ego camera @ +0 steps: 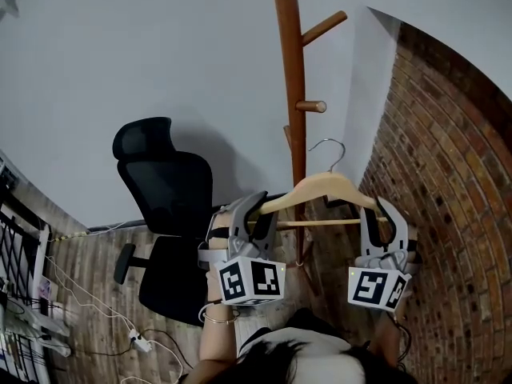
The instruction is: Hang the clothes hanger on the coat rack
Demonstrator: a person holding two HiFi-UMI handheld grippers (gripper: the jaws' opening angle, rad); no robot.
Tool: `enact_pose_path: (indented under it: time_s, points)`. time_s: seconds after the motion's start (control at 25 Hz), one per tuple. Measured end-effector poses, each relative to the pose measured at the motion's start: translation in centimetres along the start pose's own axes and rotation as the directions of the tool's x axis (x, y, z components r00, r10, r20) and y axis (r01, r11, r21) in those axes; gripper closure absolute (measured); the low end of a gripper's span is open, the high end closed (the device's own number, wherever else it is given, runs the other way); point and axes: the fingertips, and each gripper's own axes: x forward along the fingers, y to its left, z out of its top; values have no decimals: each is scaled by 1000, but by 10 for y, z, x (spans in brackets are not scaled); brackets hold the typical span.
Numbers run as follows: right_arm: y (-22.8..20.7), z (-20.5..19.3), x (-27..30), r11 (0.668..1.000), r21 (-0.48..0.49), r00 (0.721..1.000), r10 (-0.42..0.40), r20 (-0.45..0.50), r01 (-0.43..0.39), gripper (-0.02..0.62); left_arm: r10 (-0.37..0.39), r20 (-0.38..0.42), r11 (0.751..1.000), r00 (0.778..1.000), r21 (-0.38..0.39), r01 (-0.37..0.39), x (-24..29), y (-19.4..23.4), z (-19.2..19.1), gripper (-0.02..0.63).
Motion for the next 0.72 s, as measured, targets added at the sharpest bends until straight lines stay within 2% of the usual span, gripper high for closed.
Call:
enact_pose_path:
  time_s: [0.4,0.72]
  points:
    - [-16,8,24,1000,-2,996,30,88,-30,482,64,-46,997,997,-47,-66,6,18,11,508]
    - [-25,15,38,1000,10,995,14,99,-15,479,68,-33,997,997,-42,-69,15,31,13,511]
